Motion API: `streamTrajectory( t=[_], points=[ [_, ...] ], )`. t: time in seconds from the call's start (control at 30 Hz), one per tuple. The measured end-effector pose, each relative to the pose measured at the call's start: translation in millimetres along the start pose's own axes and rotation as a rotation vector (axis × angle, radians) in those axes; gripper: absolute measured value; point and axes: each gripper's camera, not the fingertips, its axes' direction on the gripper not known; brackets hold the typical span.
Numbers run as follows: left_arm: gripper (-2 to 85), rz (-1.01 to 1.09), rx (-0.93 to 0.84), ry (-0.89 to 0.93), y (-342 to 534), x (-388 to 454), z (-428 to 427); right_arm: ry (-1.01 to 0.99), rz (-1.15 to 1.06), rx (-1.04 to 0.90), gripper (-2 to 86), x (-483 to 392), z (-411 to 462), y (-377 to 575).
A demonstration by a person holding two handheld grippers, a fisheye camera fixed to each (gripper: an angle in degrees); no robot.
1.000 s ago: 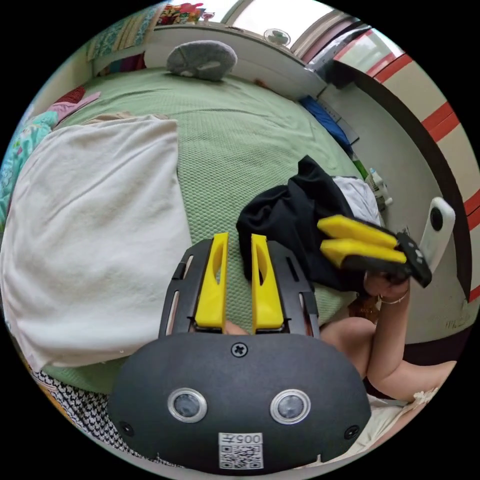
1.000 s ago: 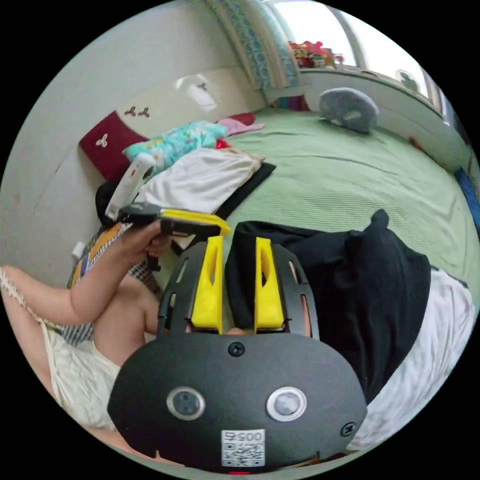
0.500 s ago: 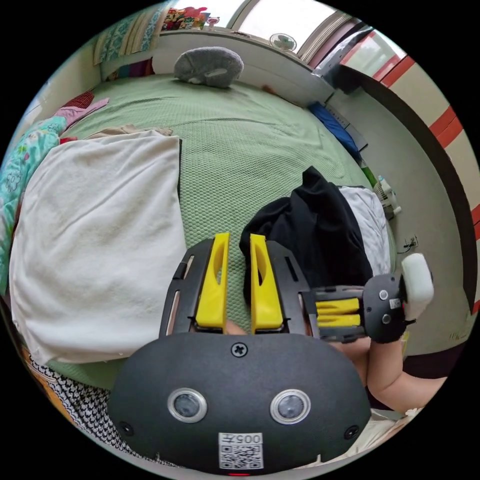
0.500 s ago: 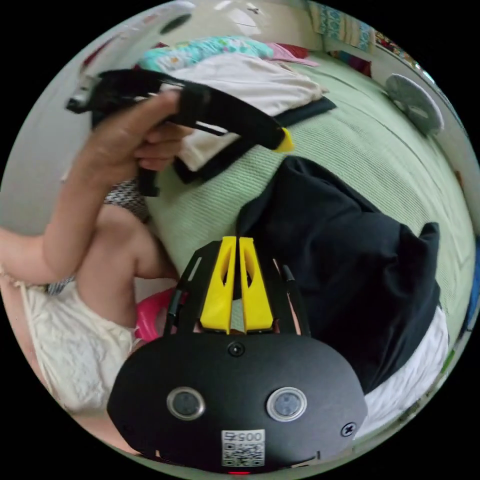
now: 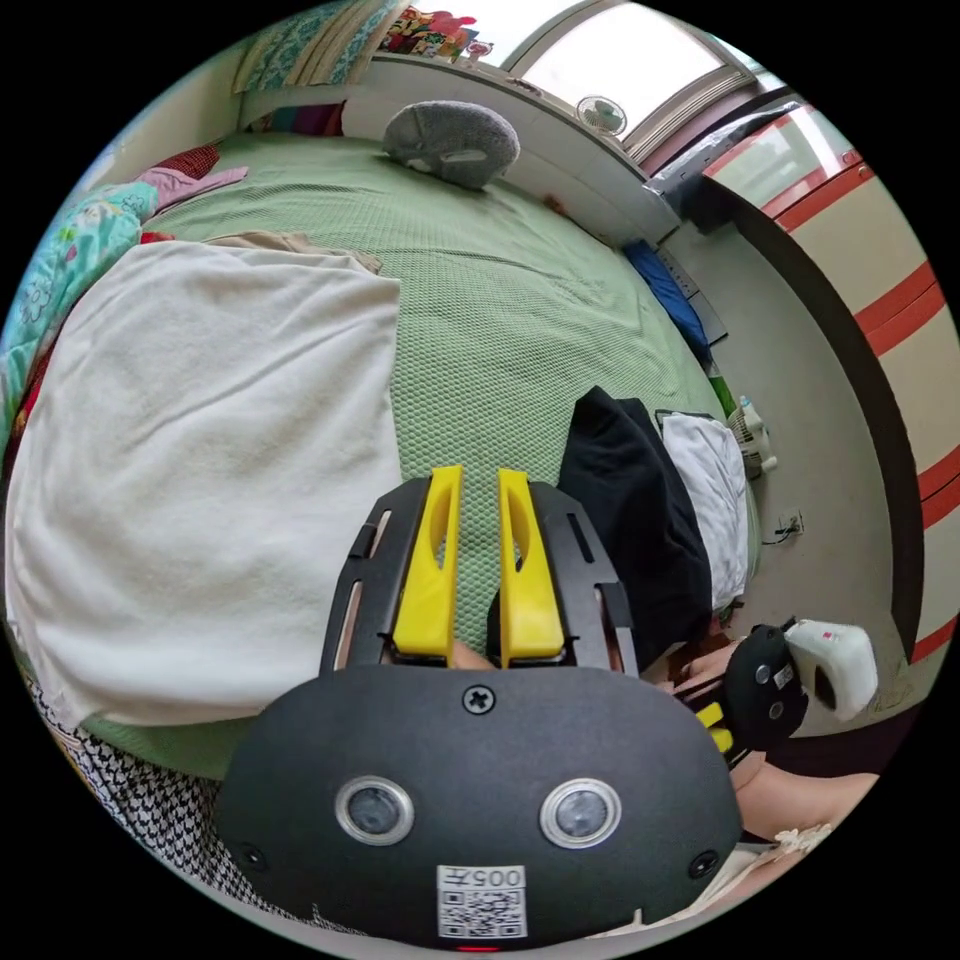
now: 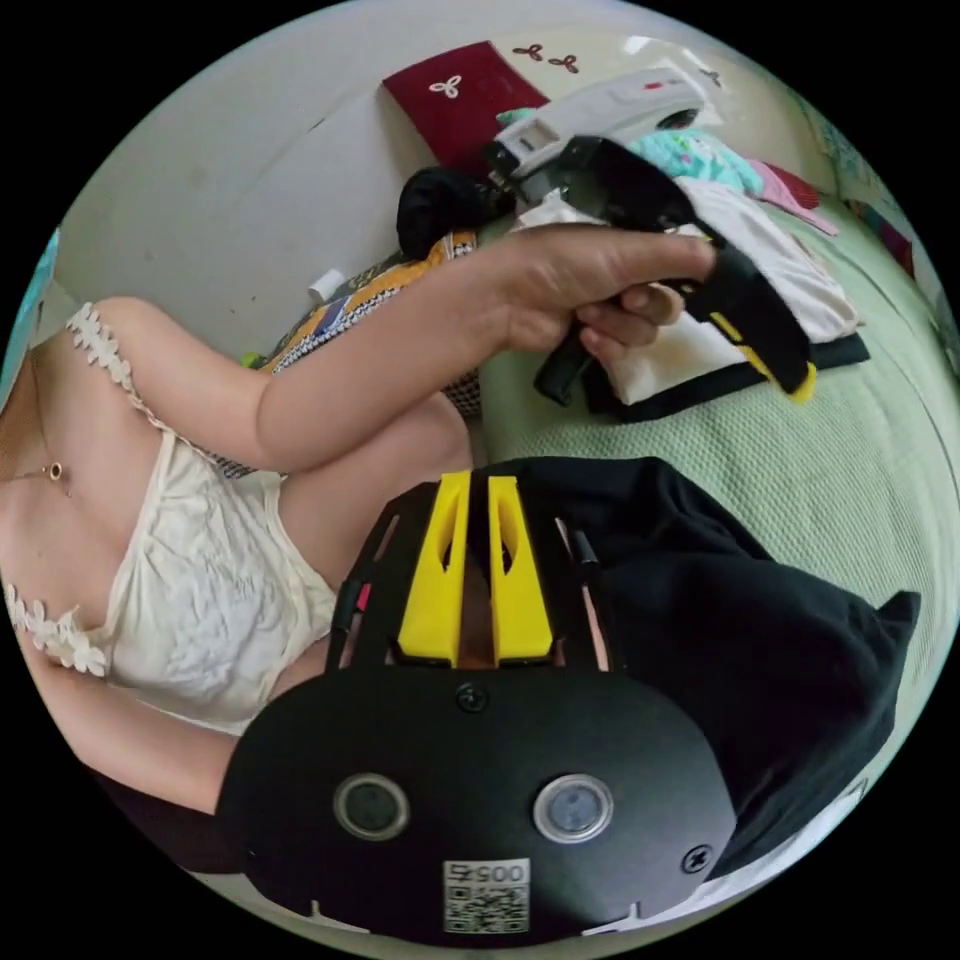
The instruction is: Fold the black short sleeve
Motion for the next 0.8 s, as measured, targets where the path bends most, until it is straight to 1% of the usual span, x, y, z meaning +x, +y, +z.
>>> streamTrajectory(
  t=[0.07,0.17,0.2,0.23,0.27,0.33,0.37,0.43,0.57,0.67,0.73,0.8],
  points=[
    [6.8,0.001,0.002,0.031,-2,-4,-4,0.008,0.039,0.083,5.0,12,-22,7],
    [6.7,-0.008,0.009,0.06,-4,-11,-9,-0.037,0.069,0.235,7.7,33,-58,11],
    [6.7,-0.011,0.01,0.064,-5,-13,-11,-0.005,0.092,0.308,8.9,42,-70,8],
    [6.7,-0.008,0.012,0.065,-6,-15,-14,0.064,0.179,0.35,9.3,56,-77,2],
    [6.7,-0.006,0.013,0.064,-6,-16,-15,0.108,0.237,0.352,9.4,65,-78,-3],
    [6.6,-0.003,0.017,0.04,-6,-19,-19,0.29,0.443,0.272,8.7,106,-71,-26],
    [6.6,-0.004,0.019,0.035,-6,-20,-20,0.321,0.48,0.236,8.6,117,-66,-33],
    [6.6,-0.013,0.024,0.033,-6,-26,-25,0.415,0.626,0.079,7.9,162,-44,-60],
    [6.5,-0.008,0.019,0.058,-7,-33,-30,0.44,0.701,-0.072,8.2,207,-8,-94],
    [6.5,-0.005,0.011,0.05,-7,-37,-32,0.539,0.732,-0.198,8.0,225,20,-105],
    [6.4,-0.015,0.002,0.061,-9,-42,-32,0.648,0.753,-0.343,7.8,235,42,-98],
    [6.4,-0.009,-0.001,0.084,-10,-43,-33,0.714,0.758,-0.388,7.6,234,48,-89]
  ],
)
